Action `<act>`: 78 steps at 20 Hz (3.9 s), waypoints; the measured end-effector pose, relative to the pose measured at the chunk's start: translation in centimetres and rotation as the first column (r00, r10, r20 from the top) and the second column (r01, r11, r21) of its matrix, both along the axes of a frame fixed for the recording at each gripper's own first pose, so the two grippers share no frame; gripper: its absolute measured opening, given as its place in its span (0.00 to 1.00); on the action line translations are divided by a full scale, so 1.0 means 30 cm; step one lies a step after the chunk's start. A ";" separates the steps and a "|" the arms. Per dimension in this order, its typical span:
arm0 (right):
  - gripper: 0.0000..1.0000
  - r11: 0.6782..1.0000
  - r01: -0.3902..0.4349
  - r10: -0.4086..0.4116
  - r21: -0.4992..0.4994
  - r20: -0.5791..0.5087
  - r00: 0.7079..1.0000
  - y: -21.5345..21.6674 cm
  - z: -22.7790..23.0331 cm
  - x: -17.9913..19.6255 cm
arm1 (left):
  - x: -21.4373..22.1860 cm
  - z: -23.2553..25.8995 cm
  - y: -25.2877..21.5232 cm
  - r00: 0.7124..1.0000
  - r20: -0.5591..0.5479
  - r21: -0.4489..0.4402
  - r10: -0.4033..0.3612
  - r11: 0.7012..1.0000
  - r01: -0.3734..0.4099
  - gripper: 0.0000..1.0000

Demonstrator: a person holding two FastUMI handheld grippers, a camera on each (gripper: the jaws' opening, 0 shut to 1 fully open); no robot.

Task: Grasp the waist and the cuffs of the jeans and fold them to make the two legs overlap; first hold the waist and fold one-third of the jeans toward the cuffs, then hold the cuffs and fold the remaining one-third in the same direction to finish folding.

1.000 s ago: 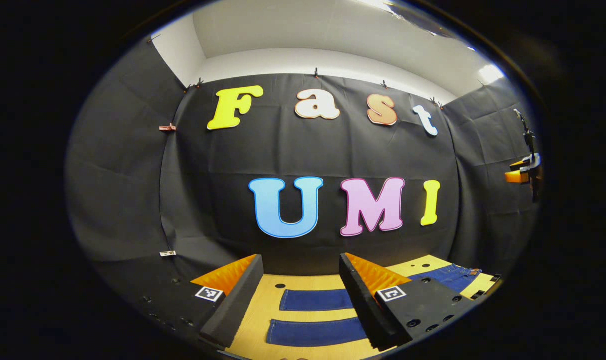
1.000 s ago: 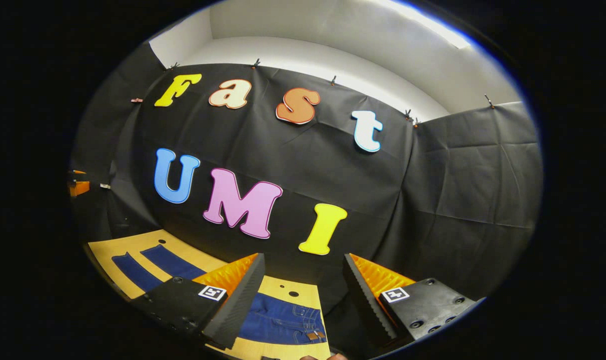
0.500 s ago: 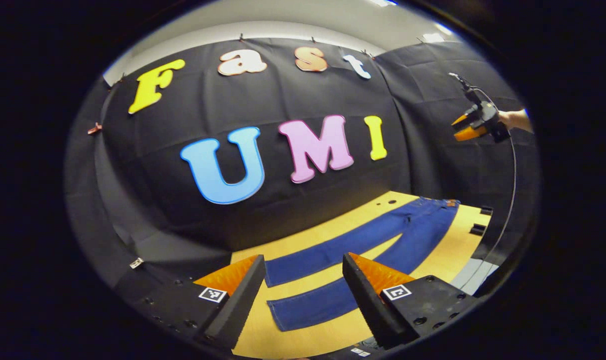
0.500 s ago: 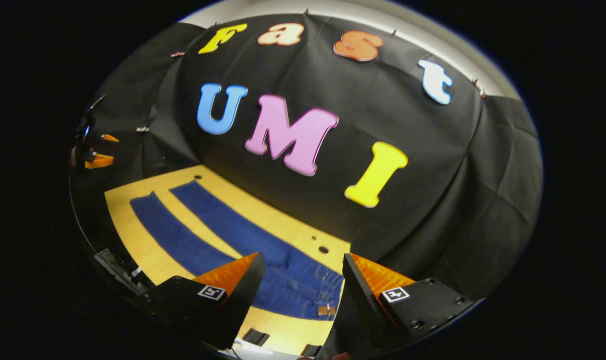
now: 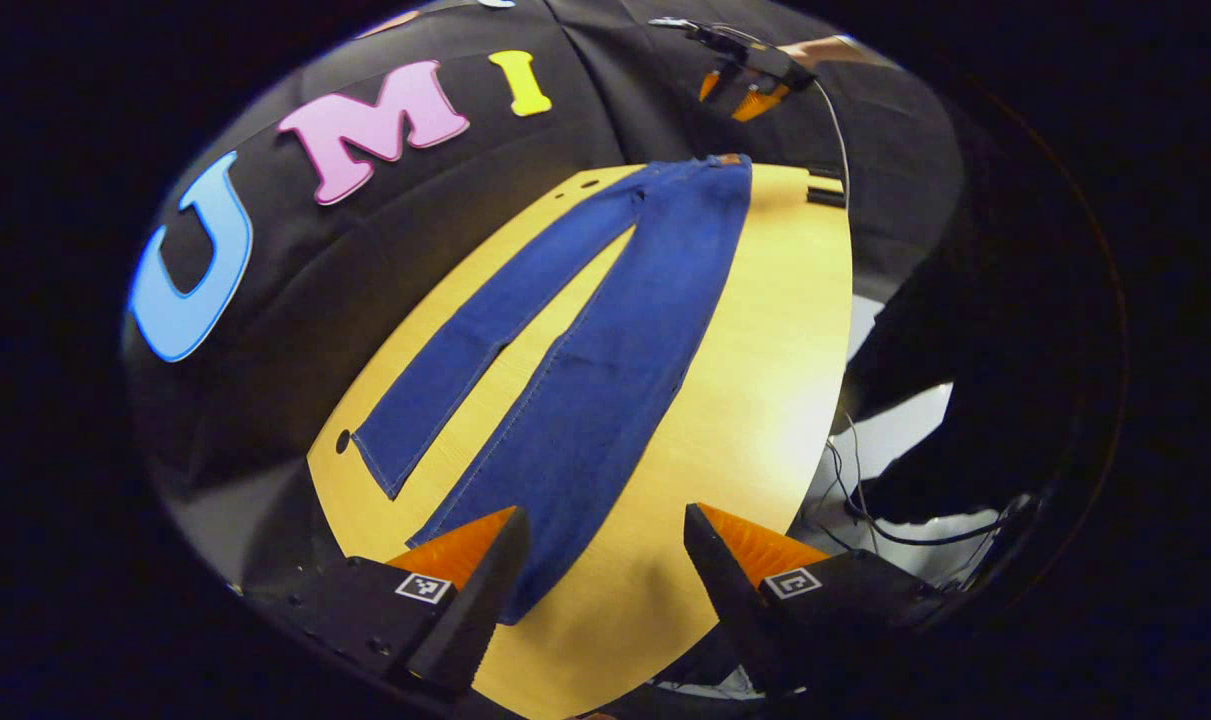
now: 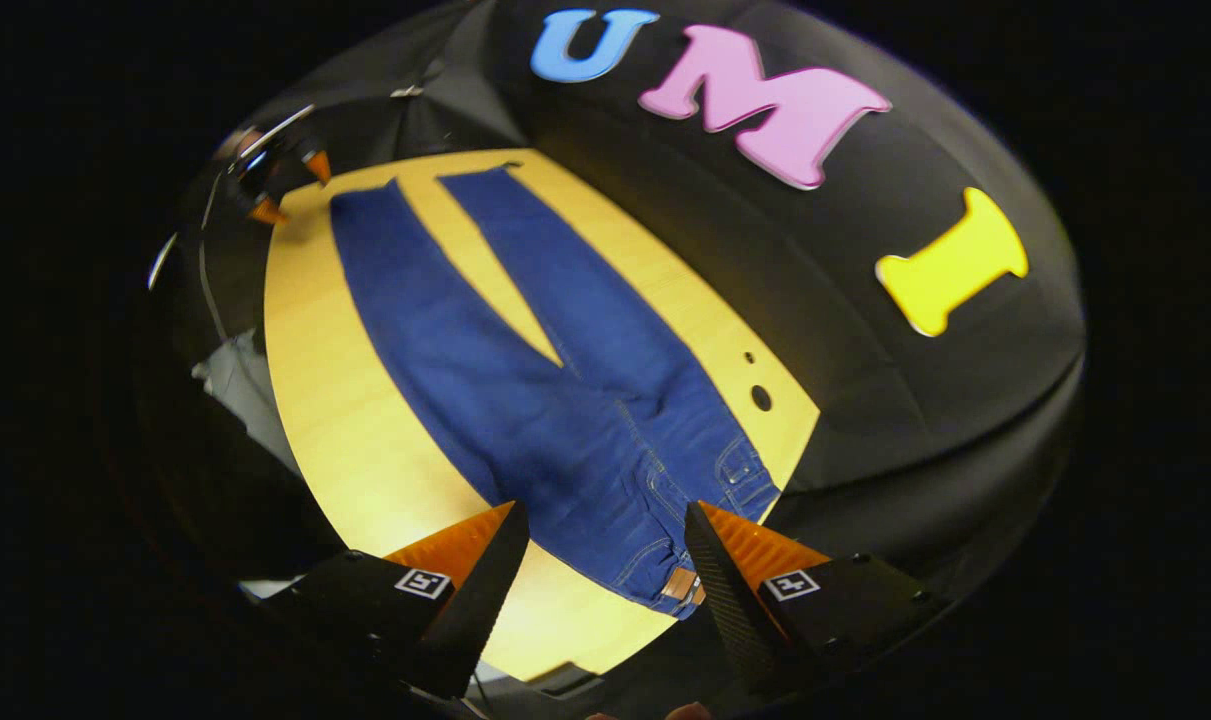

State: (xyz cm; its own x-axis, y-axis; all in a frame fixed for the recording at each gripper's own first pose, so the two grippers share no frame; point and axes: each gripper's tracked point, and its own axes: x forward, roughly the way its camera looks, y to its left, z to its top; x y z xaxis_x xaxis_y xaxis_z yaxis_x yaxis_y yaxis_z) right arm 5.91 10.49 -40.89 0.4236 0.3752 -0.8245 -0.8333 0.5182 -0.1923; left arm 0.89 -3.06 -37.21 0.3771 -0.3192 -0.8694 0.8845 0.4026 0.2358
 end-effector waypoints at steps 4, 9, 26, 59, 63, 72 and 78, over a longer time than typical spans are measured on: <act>0.97 0.987 -0.155 0.151 -0.032 -0.108 0.983 -0.023 -0.218 0.015 | 0.120 -0.135 0.109 0.994 -0.105 0.156 -0.018 0.987 0.035 0.98; 0.96 0.952 -0.277 0.224 -0.128 -0.320 0.921 -0.155 -0.466 -0.035 | 0.111 -0.243 0.234 0.945 -0.305 0.269 -0.121 0.941 0.207 0.98; 0.13 0.982 0.094 -0.174 -0.163 -0.596 0.784 -0.135 -0.569 0.039 | 0.189 -0.316 0.194 0.849 -0.519 0.275 0.096 0.960 0.060 0.07; 0.96 0.252 0.899 -0.783 0.358 -0.470 0.407 -0.274 -0.214 1.078 | 1.370 -0.042 0.242 0.552 -0.105 -0.282 0.827 0.507 -0.814 0.98; 0.96 0.083 0.972 -0.803 0.218 -0.563 0.195 -0.397 -0.251 0.884 | 1.256 0.120 0.198 0.567 -0.149 -0.461 0.810 0.450 -0.764 0.99; 0.97 -0.278 0.954 -0.667 -0.112 -0.692 -0.276 -0.352 -0.568 0.562 | 0.757 0.259 0.052 0.594 -0.173 -0.476 0.786 0.462 -0.749 0.97; 0.91 -0.376 0.927 -0.689 -0.002 -0.668 -0.281 -0.405 -0.626 0.657 | 0.533 0.259 0.086 0.496 -0.214 -0.442 0.842 0.369 -0.817 0.97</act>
